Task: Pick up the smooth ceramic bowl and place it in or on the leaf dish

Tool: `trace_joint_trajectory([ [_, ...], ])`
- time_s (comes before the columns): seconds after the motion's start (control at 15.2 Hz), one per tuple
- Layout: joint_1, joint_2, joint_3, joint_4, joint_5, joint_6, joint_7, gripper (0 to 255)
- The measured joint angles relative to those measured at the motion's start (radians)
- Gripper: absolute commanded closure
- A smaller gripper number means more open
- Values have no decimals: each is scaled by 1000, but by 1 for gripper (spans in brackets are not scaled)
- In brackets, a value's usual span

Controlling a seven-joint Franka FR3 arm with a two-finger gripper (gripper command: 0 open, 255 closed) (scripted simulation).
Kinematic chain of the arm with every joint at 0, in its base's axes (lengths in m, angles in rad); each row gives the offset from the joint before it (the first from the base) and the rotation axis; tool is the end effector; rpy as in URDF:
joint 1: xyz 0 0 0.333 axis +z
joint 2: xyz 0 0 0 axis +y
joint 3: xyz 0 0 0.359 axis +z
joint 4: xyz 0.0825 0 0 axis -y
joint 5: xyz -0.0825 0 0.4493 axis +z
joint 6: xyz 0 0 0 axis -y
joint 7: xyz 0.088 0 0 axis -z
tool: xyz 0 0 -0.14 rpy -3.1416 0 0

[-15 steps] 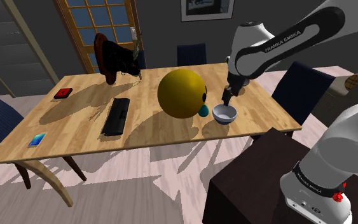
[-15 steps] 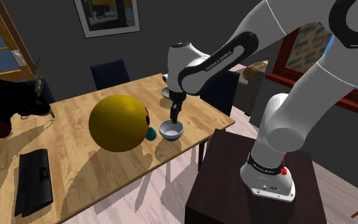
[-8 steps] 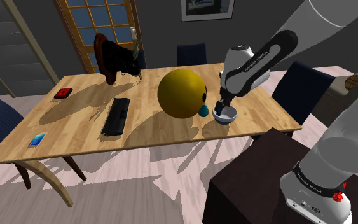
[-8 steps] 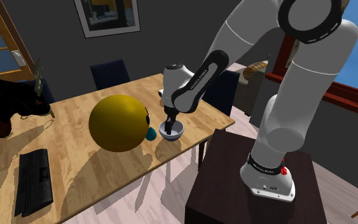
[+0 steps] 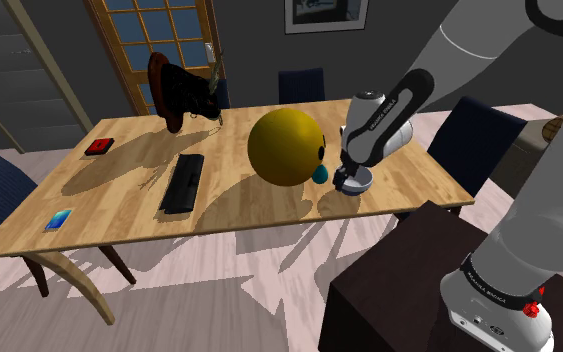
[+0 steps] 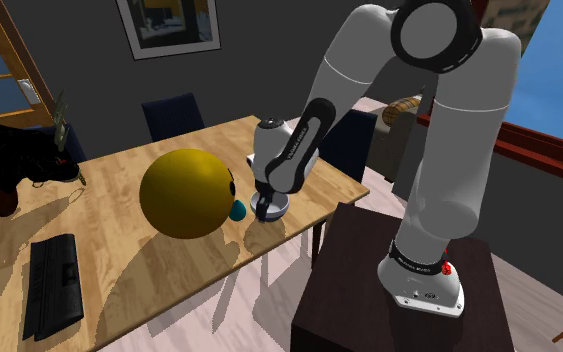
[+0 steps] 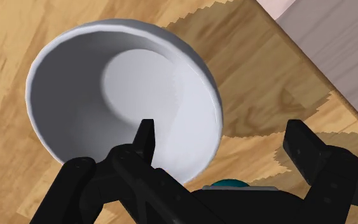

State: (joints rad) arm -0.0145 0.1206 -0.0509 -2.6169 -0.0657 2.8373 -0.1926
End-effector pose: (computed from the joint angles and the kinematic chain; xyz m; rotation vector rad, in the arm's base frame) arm 0.4782 -0.0294 0.1683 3.0827 0.2931 0.1475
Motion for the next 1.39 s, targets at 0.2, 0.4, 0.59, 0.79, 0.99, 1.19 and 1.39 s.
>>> trace_joint_trajectory([
  [0.2,-1,39,0,5,0,34,0,0],
  [0.4,0,45,0,6,-1,40,2,0],
  [0.59,0,46,0,6,-1,40,2,255],
  [0.79,0,46,0,6,-1,40,2,255],
  [0.99,0,45,0,6,-1,40,2,255],
  [1.19,0,44,0,6,-1,40,2,255],
  [1.39,-1,26,0,5,0,23,0,255],
])
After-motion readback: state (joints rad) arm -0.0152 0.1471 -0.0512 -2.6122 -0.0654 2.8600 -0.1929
